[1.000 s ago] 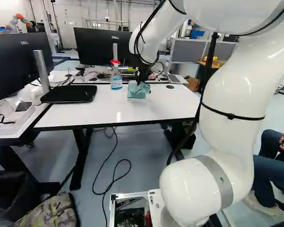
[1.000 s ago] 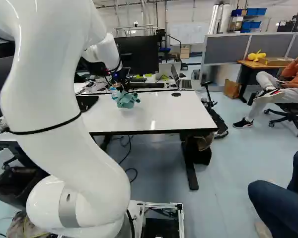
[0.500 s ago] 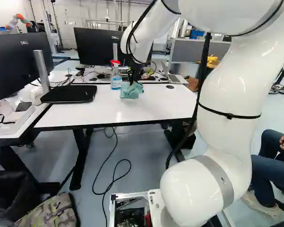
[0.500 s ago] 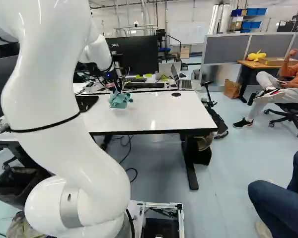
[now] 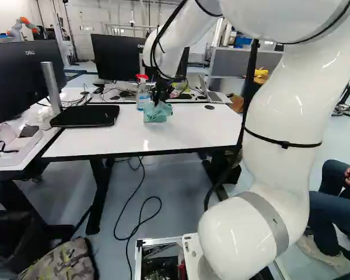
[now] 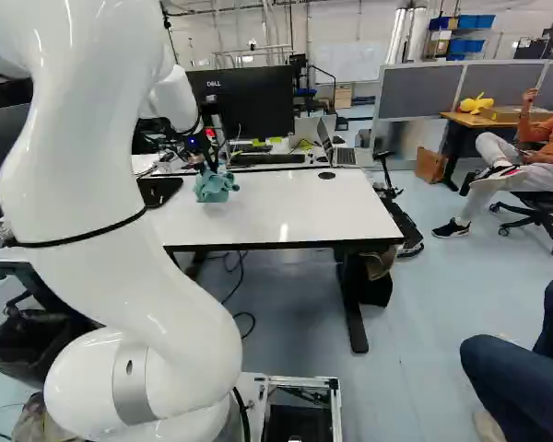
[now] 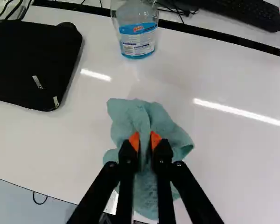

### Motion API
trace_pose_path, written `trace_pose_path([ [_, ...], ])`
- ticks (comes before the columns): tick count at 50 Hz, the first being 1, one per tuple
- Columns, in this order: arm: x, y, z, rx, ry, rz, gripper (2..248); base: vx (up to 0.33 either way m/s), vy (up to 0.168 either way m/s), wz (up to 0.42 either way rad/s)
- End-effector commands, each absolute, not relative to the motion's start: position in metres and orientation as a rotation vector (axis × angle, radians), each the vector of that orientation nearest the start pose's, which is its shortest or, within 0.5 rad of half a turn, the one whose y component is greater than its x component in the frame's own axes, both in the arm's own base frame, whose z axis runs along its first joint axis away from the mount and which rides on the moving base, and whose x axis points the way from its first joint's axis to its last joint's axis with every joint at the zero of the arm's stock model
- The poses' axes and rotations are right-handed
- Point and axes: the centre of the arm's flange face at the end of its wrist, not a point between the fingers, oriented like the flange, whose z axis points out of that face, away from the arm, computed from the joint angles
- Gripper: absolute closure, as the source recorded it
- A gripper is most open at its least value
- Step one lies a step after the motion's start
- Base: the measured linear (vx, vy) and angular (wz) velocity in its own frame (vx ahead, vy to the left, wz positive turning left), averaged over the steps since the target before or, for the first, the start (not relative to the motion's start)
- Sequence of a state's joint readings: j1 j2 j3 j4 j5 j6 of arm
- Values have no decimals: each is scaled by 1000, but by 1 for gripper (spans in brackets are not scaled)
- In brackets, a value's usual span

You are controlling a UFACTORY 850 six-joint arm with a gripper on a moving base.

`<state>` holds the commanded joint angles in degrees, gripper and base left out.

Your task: Clean the table with the green towel

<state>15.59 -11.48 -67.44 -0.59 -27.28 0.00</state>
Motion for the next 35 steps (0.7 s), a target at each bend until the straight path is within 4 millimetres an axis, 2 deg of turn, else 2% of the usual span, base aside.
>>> trace_pose_path([
  [1, 537, 150, 553, -2957, -417, -758, 209, 0, 0, 0],
  [2, 537, 150, 553, -2957, -417, -758, 177, 0, 0, 0],
  [6, 537, 150, 553, -2957, -417, -758, 177, 0, 0, 0],
  [7, 537, 150, 553, -2957, -417, -758, 141, 0, 0, 0],
  [12, 537, 150, 553, -2957, -417, -758, 141, 0, 0, 0],
  [13, 537, 150, 553, -2957, -417, -758, 106, 0, 0, 0],
  [17, 537, 150, 553, -2957, -417, -758, 106, 0, 0, 0],
  [18, 537, 150, 553, -2957, -417, -758, 68, 0, 0, 0],
  [22, 537, 150, 553, -2957, -417, -758, 68, 0, 0, 0],
  [24, 537, 150, 553, -2957, -417, -758, 3, 0, 0, 0],
  [35, 537, 149, 552, -2956, -415, -762, 3, 0, 0, 0],
])
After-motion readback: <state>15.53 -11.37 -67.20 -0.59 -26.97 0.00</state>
